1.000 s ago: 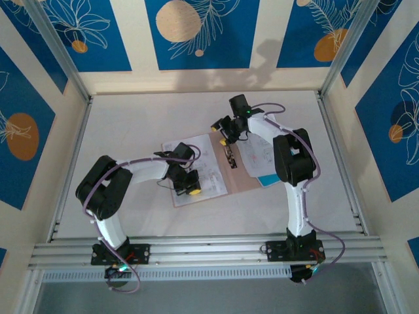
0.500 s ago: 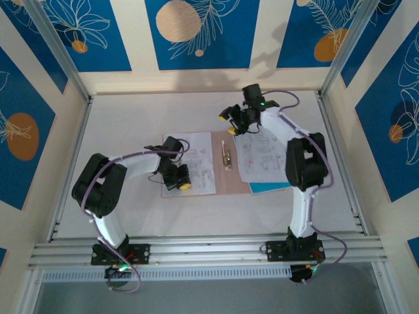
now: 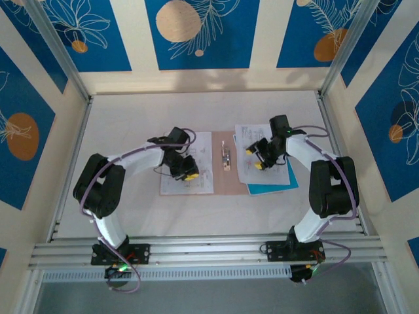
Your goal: Put the files into the folder
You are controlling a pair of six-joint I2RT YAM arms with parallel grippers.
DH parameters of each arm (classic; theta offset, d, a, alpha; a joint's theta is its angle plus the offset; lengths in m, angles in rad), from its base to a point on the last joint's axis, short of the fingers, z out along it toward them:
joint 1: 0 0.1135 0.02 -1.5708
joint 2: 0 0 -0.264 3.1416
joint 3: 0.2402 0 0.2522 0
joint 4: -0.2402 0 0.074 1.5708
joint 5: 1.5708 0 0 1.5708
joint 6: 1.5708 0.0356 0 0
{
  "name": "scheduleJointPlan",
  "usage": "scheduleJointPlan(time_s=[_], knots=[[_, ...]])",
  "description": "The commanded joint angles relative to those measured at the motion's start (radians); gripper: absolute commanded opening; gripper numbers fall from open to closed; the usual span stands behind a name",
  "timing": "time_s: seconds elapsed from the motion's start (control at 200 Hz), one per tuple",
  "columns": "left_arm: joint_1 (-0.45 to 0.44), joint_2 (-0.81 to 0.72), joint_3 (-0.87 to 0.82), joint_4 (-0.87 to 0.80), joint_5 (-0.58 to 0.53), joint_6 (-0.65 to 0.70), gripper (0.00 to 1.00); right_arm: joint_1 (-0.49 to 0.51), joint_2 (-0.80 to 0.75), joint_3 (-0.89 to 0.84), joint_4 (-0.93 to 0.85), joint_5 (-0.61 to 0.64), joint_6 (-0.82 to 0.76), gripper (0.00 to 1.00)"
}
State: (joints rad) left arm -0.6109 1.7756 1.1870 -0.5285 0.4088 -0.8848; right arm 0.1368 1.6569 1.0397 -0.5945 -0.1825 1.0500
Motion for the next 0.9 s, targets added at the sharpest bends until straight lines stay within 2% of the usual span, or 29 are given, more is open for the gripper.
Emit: scheduleJointPlan(time_s=[0.0,0.2,0.38,0.635,0.895], knots=[[-0.081,0.053,0.074,0.033,0.062,-0.007,0.29,-0.018,0.002,0.001,-0.059,0.022,-0.038,0.54],[-0.215,0.173,0.211,0.077,0.09,-0.019,0.38,-0.061,0.052,0.031,-0.094,0.014,-0.063,0.53],[-0.294,0.263,0.29,0.099,0.088,-0.068,0.39,-0.086,0.066,0.063,-0.125,0.026,-0.076,0.53],[-0.353,0.343,0.312,0.215,0.095,-0.188,0.4,-0.116,0.044,0.072,-0.131,0.023,-0.09,0.52],[-0.366,0.394,0.341,0.265,0.091,-0.244,0.38,-0.137,0.048,0.077,-0.13,0.008,-0.104,0.52]])
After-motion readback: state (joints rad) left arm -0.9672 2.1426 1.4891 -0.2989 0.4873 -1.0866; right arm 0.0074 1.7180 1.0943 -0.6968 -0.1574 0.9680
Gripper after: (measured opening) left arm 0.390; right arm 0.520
